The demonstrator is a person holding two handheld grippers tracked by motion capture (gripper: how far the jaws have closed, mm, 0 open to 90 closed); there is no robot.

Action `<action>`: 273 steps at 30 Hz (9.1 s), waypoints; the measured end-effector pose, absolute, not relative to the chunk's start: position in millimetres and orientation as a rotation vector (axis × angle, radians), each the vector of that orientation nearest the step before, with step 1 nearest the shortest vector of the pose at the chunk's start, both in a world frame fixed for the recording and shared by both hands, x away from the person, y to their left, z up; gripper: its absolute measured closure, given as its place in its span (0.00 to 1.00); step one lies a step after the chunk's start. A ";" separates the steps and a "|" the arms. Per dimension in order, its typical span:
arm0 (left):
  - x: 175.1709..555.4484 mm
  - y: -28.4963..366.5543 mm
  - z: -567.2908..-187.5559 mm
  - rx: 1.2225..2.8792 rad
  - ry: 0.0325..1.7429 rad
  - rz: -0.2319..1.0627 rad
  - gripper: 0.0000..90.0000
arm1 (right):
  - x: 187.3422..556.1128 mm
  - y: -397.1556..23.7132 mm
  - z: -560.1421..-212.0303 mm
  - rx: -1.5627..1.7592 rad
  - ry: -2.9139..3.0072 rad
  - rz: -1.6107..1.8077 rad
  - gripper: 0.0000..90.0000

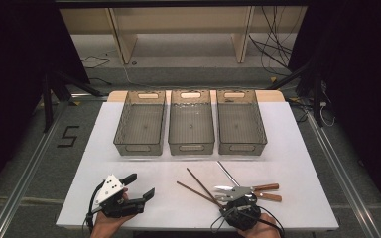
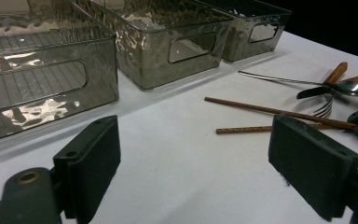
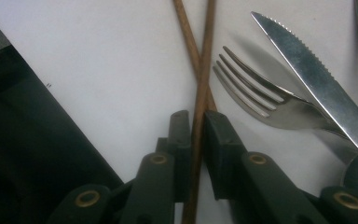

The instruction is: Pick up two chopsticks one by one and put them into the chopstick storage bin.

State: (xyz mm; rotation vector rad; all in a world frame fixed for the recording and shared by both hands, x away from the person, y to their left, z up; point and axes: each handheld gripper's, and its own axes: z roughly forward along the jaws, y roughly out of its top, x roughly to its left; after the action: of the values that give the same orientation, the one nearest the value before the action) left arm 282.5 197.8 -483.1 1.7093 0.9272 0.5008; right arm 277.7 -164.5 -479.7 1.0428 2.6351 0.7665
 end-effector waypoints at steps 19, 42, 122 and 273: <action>283.7 183.1 -474.9 1.662 0.971 0.367 0.18 | 279.4 -165.2 -456.8 1.010 2.487 0.995 0.95; 329.5 116.9 -440.0 1.580 1.050 -0.044 0.37 | 283.6 -128.4 -438.1 0.875 2.264 1.273 0.95; 481.1 229.4 -341.9 1.671 1.311 -0.033 0.93 | 275.2 -192.3 -452.2 0.980 2.326 1.320 0.28; 324.0 174.1 -439.8 1.782 1.068 0.139 0.20 | 310.2 -148.9 -465.6 0.876 2.869 0.404 0.94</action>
State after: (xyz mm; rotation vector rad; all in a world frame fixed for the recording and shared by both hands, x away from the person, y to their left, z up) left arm 324.0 174.1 -439.8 1.7824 1.0679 0.1393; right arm 310.2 -148.9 -465.6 0.8761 2.8686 0.4039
